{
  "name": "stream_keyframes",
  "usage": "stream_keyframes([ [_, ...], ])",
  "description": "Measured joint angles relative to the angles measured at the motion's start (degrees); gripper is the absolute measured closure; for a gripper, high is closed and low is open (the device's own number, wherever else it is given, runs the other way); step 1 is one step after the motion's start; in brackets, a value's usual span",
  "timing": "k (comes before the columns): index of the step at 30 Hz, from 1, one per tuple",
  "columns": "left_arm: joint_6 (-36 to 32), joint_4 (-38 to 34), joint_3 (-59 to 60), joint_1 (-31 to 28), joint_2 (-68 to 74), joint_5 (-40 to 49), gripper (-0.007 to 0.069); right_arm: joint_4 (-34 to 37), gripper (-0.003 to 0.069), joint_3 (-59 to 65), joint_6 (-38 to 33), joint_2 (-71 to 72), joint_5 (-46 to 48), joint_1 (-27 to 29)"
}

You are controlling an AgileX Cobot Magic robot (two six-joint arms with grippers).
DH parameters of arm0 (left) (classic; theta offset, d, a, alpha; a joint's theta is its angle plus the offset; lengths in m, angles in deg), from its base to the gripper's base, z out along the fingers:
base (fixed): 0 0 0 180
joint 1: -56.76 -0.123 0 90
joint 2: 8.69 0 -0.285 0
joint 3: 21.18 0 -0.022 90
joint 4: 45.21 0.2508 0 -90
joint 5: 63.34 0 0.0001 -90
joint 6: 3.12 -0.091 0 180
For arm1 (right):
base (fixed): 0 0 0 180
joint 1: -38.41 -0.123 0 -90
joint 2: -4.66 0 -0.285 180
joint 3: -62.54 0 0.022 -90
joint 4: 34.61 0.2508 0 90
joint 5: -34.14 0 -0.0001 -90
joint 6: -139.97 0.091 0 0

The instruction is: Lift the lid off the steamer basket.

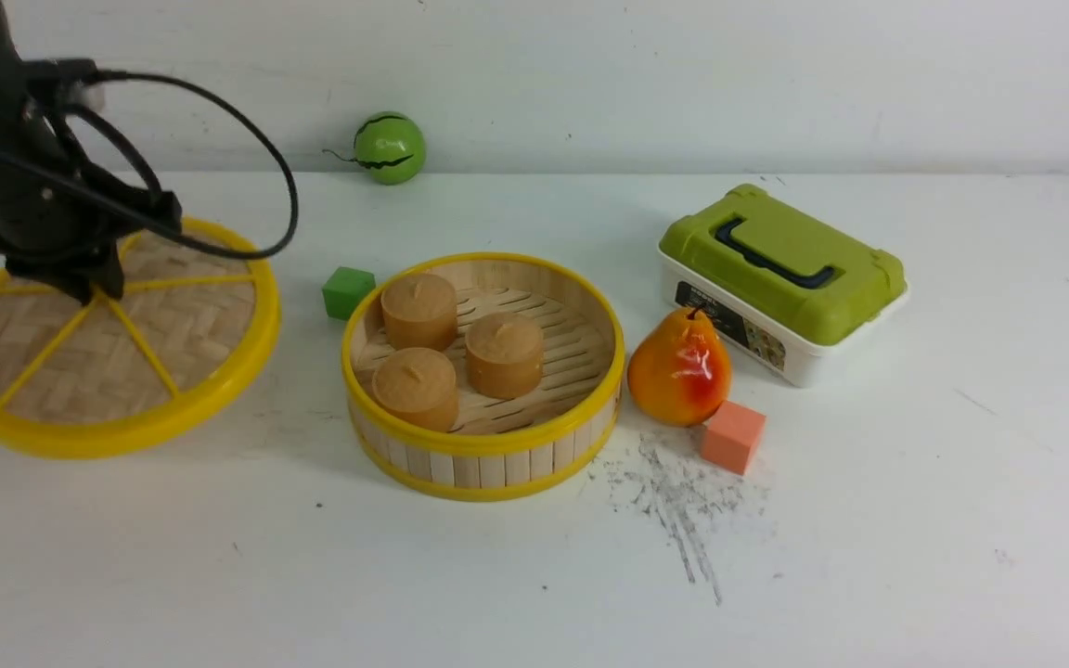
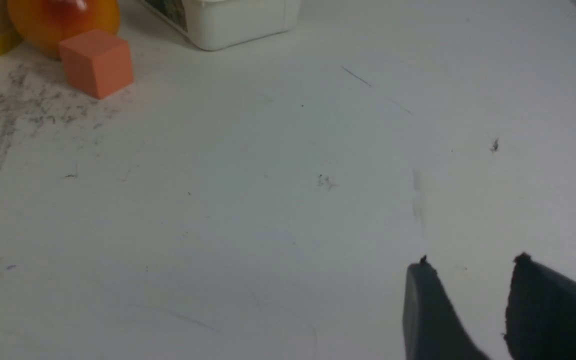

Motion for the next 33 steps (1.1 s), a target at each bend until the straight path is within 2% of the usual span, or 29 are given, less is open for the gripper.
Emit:
stream_keyframes([
  [10, 1.94, -3.77, 0.54, 0.14, 9.84, -4.21, 0.051, 0.0, 0.0419, 0.0, 0.0, 0.0, 0.0, 0.0],
  [13, 1.98, -4.67, 0.54, 0.14, 10.11, -4.83, 0.0473, 0.0, 0.0419, 0.0, 0.0, 0.0, 0.0, 0.0],
  [14, 2.04, -5.47, 0.54, 0.14, 10.11, -5.0, 0.0413, 0.0, 0.0419, 0.0, 0.0, 0.0, 0.0, 0.0],
  [17, 2.1, -6.46, 0.54, 0.14, 10.12, -5.12, 0.0319, 0.0, 0.0419, 0.0, 0.0, 0.0, 0.0, 0.0],
  [20, 1.31, -6.52, 0.54, 0.18, 9.24, -4.23, 0.0293, 0.0, 0.0419, 0.0, 0.0, 0.0, 0.0, 0.0],
  [24, -1.36, -6.39, 0.54, 0.18, 5.09, -1.93, 0.034, 0.0, 0.0419, 0.0, 0.0, 0.0, 0.0, 0.0],
  [28, -4.64, -8.57, 0.54, 0.18, -5.91, -0.48, 0.0503, 0.0, 0.0419, 0.0, 0.0, 0.0, 0.0, 0.0],
  [30, -5.55, -10.07, 0.54, 0.18, -9.8, -0.61, 0.0551, 0.0, 0.0419, 0.0, 0.0, 0.0, 0.0, 0.0],
  [31, -6.72, -11.96, 0.54, 0.18, -15.36, -1.12, 0.0602, 0.0, 0.0419, 0.0, 0.0, 0.0, 0.0, 0.0],
  [33, -8.91, -14.85, 0.8, 0.18, -22.57, -2.75, 0.0637, 0.0, 0.0419, 0.0, 0.0, 0.0, 0.0, 0.0],
])
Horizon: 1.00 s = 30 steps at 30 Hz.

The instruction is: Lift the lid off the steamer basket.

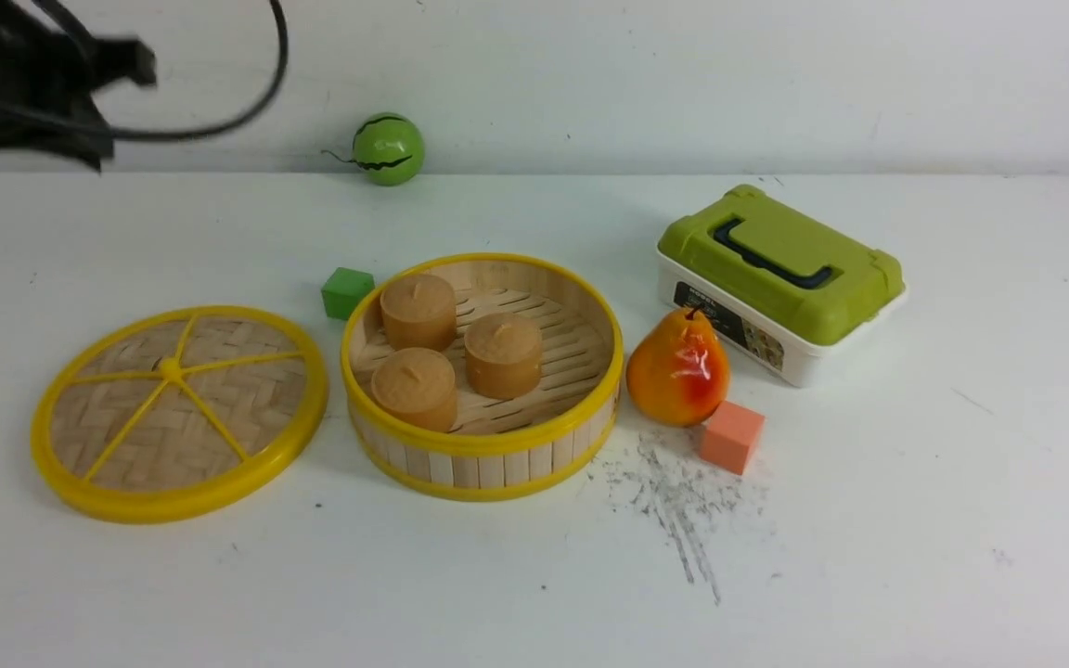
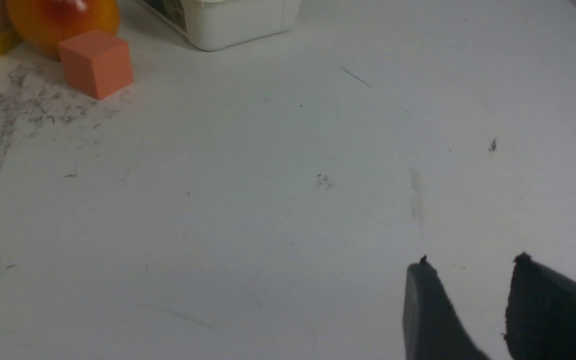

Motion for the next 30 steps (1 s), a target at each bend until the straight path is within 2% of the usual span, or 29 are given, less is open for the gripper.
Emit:
stream_keyframes([
  [5, -4.27, -3.4, 5.77, 0.0, -16.02, -5.3, 0.0637, 0.0, 0.0419, 0.0, 0.0, 0.0, 0.0, 0.0],
  [9, -5.31, -3.76, 15.17, 0.0, -26.87, -10.48, 0.0637, 0.0, 0.0419, 0.0, 0.0, 0.0, 0.0, 0.0],
  [14, -5.48, -3.76, 33.8, 0.0, -39.96, -18.83, 0.0637, 0.0, 0.0419, 0.0, 0.0, 0.0, 0.0, 0.0],
  [18, -7.92, -3.76, 45.2, 0.0, -46.42, -20.11, 0.0637, 0.0, 0.0419, 0.0, 0.0, 0.0, 0.0, 0.0],
  [23, -14.56, -3.65, 58.96, 0.0, -52.79, -24.87, 0.0637, 0.0, 0.0419, 0.0, 0.0, 0.0, 0.0, 0.0],
  [30, -17.25, -3.9, 73.57, 0.0, -55.63, -39.02, 0.0637, 0.0, 0.0419, 0.0, 0.0, 0.0, 0.0, 0.0],
])
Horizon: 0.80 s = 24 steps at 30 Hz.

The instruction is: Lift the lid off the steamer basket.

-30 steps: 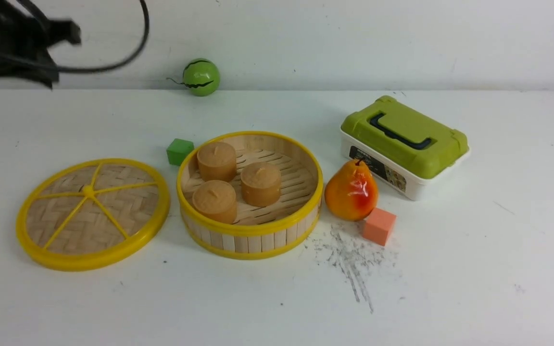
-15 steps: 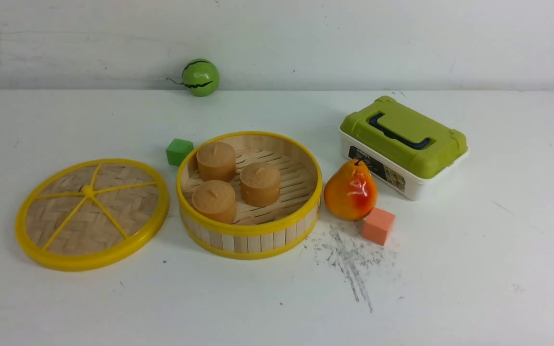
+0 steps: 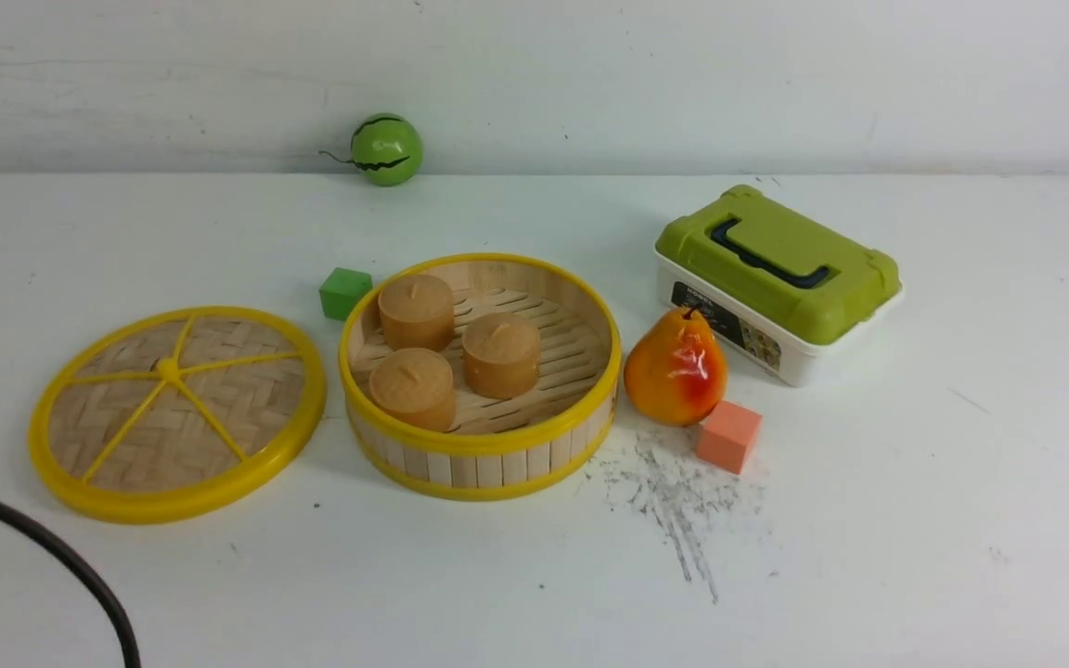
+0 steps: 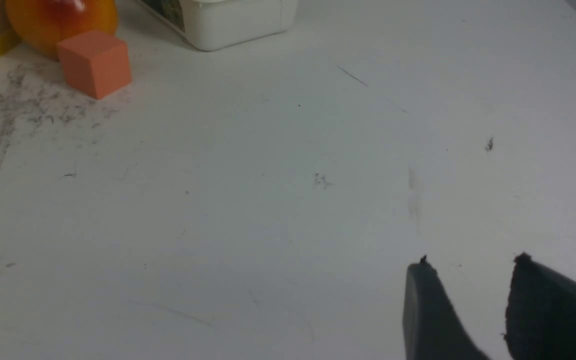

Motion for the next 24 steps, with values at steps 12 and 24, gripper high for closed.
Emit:
stream_keyframes([
  [12, 0.0, -2.46, 2.09, 1.03, -0.06, 2.18, 0.0637, 0.0, 0.0419, 0.0, 0.0, 0.0, 0.0, 0.0],
  [24, 1.78, -1.74, 19.81, 5.04, -20.96, -3.45, 0.0637, 0.0, 0.0419, 0.0, 0.0, 0.0, 0.0, 0.0],
])
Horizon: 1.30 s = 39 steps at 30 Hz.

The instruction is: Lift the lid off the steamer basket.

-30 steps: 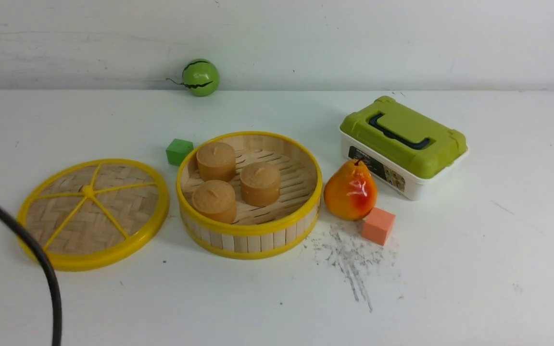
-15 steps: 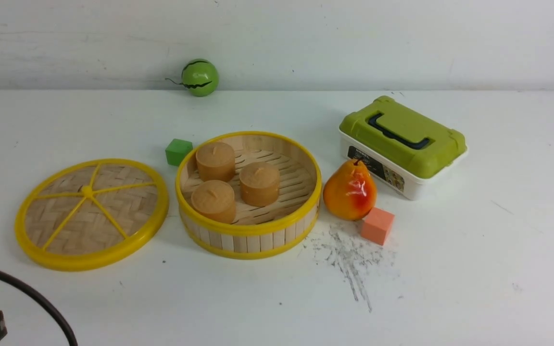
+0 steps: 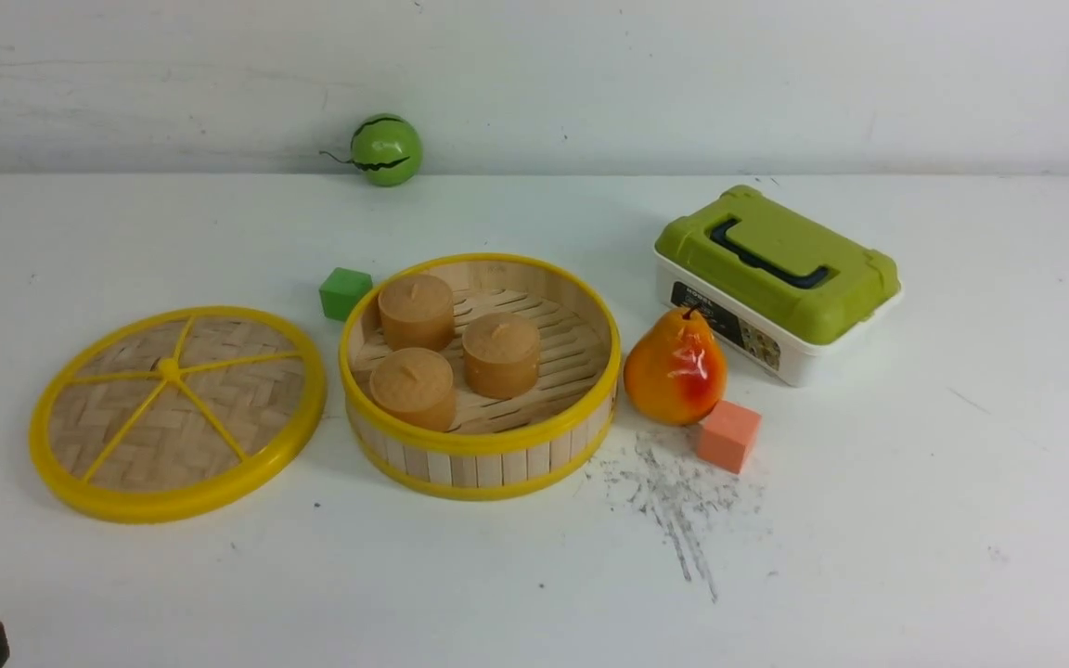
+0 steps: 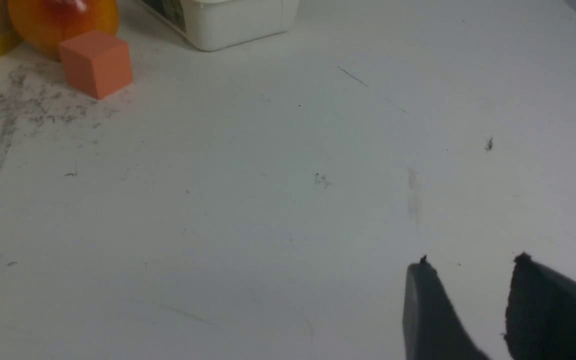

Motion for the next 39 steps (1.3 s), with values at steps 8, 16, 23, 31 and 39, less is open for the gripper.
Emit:
stream_keyframes([
  [8, 16.49, 10.86, 2.25, 0.0, -10.02, 11.15, 0.0637, 0.0, 0.0419, 0.0, 0.0, 0.0, 0.0, 0.0],
  [16, 20.15, 15.83, 2.38, 0.0, -10.02, 14.43, 0.0637, 0.0, 0.0419, 0.0, 0.0, 0.0, 0.0, 0.0],
  [23, 17.11, 15.83, 2.38, 0.0, -10.02, 14.43, 0.0637, 0.0, 0.0419, 0.0, 0.0, 0.0, 0.0, 0.0],
  [31, 16.85, 15.49, 2.38, 0.0, -10.02, 14.48, 0.0636, 0.0, 0.0419, 0.0, 0.0, 0.0, 0.0, 0.0],
  [39, 16.85, 15.49, 2.38, 0.0, -10.02, 14.48, 0.0629, 0.0, 0.0419, 0.0, 0.0, 0.0, 0.0, 0.0],
])
